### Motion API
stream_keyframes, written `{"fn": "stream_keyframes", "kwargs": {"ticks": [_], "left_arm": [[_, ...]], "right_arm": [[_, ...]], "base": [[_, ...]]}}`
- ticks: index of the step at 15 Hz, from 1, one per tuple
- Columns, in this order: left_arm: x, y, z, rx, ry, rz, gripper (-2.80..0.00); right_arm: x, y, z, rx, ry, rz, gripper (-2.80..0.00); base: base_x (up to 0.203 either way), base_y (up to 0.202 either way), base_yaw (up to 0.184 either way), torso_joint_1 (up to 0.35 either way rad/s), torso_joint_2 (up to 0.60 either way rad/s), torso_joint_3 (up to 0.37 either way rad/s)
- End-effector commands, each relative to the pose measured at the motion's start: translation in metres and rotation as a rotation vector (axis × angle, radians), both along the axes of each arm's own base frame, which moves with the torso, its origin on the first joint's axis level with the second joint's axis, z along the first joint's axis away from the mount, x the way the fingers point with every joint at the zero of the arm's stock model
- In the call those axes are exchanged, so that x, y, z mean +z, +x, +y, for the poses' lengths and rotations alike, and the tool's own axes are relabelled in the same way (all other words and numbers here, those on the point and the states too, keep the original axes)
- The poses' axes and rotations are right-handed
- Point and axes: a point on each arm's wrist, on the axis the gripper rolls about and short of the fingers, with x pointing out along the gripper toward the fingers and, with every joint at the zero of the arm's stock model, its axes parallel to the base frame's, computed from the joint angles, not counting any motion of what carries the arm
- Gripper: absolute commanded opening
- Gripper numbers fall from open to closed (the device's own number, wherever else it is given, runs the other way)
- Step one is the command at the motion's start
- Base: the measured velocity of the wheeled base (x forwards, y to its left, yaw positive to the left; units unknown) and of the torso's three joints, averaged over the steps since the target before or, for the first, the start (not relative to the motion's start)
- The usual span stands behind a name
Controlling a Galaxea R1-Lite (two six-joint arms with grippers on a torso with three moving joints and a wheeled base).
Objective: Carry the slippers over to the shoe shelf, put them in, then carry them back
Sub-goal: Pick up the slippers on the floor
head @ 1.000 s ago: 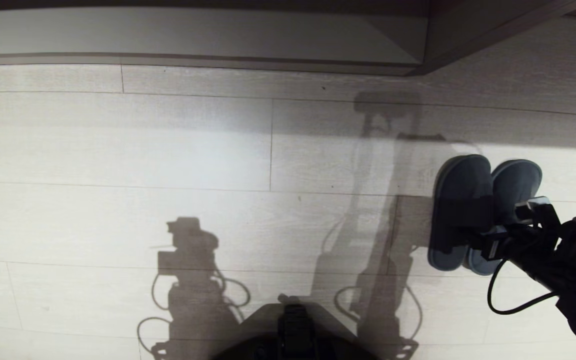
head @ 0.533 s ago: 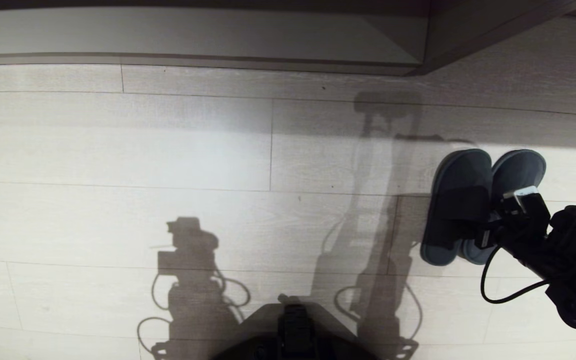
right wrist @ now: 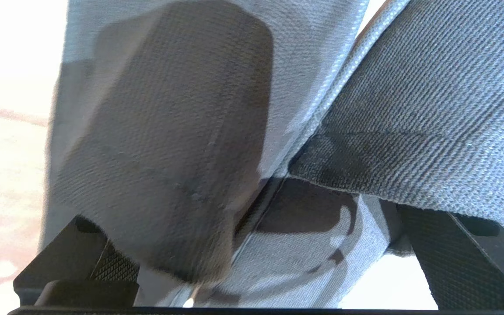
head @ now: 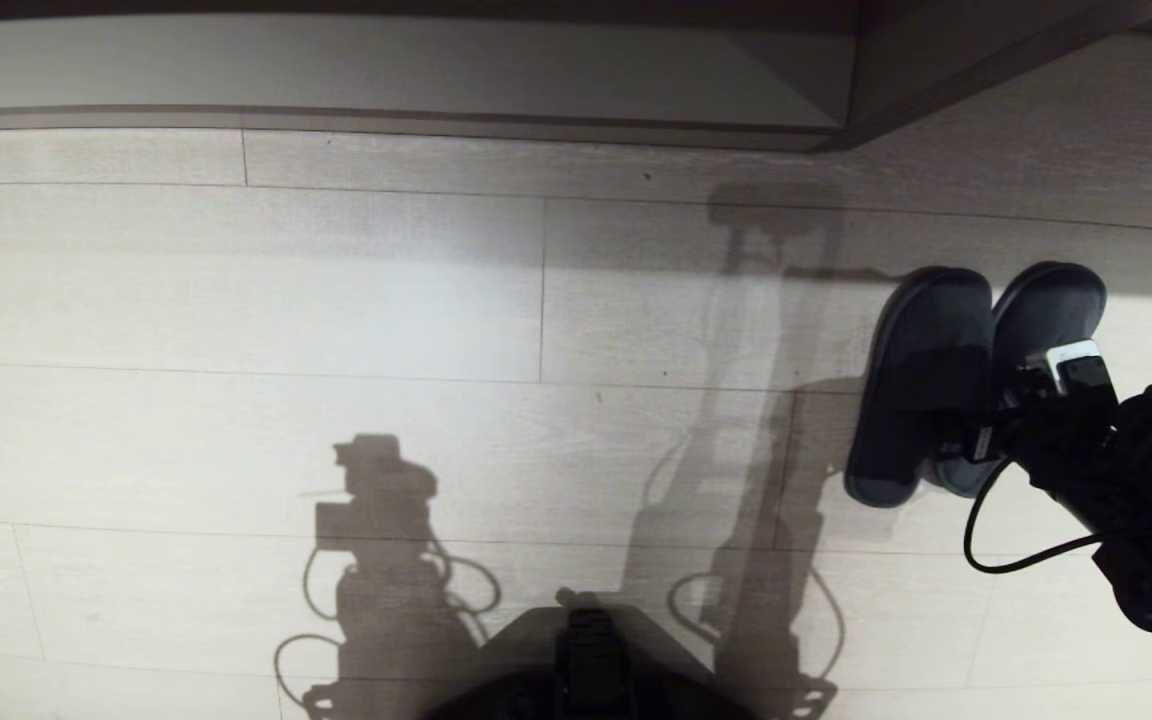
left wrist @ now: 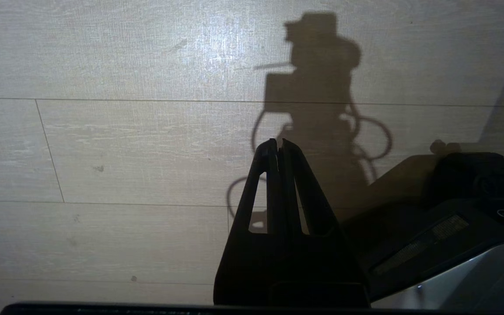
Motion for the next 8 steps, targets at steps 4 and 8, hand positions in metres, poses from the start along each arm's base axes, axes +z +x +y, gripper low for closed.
{"fn": "stream_keyframes", "kwargs": {"ticks": [4,8], "left_arm": [[0.000,0.000,0.000,0.000,0.000,0.000,-2.80],[0.000,0.000,0.000,0.000,0.004,0.000,-2.80]], "right_arm": [[0.007,0.020,-0.006,-0.022,0.017,-0.072,0.00],[0.017,0.034,-0.007,-0.044,0.013,-0.132,0.00]], "base": [[0.000,0.000,0.000,0.000,0.00,0.000],[0.000,0.000,0.000,0.000,0.00,0.000]]}}
